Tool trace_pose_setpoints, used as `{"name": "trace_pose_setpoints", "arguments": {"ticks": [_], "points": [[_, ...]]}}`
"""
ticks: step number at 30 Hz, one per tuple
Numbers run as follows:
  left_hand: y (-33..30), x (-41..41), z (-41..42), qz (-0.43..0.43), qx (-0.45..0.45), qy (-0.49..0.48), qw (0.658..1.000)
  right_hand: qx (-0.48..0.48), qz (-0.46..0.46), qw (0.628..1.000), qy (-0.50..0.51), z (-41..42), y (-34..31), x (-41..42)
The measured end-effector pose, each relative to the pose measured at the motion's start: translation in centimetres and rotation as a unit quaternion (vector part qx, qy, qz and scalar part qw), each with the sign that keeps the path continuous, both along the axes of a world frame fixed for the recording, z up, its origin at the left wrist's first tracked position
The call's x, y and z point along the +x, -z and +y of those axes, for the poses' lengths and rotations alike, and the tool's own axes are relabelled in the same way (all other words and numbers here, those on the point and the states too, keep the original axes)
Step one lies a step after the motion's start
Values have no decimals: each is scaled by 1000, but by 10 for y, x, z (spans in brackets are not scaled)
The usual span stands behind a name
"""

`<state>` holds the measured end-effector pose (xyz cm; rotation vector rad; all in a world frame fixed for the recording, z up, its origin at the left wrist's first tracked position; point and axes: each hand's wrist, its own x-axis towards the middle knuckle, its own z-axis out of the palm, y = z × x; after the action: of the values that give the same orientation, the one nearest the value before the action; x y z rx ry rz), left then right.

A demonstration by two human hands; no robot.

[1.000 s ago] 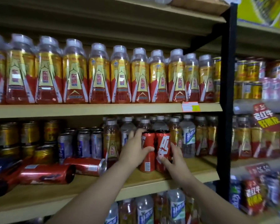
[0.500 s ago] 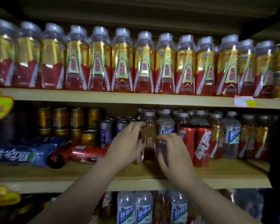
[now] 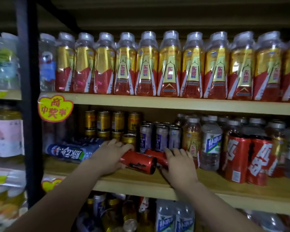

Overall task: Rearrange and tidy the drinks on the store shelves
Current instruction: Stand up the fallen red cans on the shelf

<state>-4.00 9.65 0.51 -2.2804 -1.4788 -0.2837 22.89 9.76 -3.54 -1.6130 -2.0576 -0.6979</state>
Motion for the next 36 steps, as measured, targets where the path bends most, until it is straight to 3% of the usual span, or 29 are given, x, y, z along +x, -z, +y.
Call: {"name": "trace_pose_setpoints", "arguments": {"ticks": [3,7,9,13,16,18,24,28,34,36], "points": [[0,-5,1,3,8,36,999,13,28,999,-12,-6,0,3],[-18,-11,-8,-120,-59,92,987,24,150,986,-66,-12,0,11],[-31,-9,-13,-217,-96,130,963,10,262,956,-130,-13,-2,20],[-47,22,-21,-414,-144,227,870,-94,480,839,-239,-23,-3,42],[-41,60,-18,-465,-121,253,840,-173,512,795,-277,-32,3,54],[-33,82,-14,-481,-111,261,830,-184,512,788,-288,-37,6,61],[-30,112,-12,-463,-108,263,839,-156,483,824,-253,-44,6,64],[-15,93,-13,-512,-63,208,831,-114,476,841,-232,-41,7,60],[39,63,-23,-387,-95,129,908,-99,496,832,-230,-34,14,60],[31,70,-20,-274,-47,79,957,-90,506,828,-224,-31,15,58]]}}
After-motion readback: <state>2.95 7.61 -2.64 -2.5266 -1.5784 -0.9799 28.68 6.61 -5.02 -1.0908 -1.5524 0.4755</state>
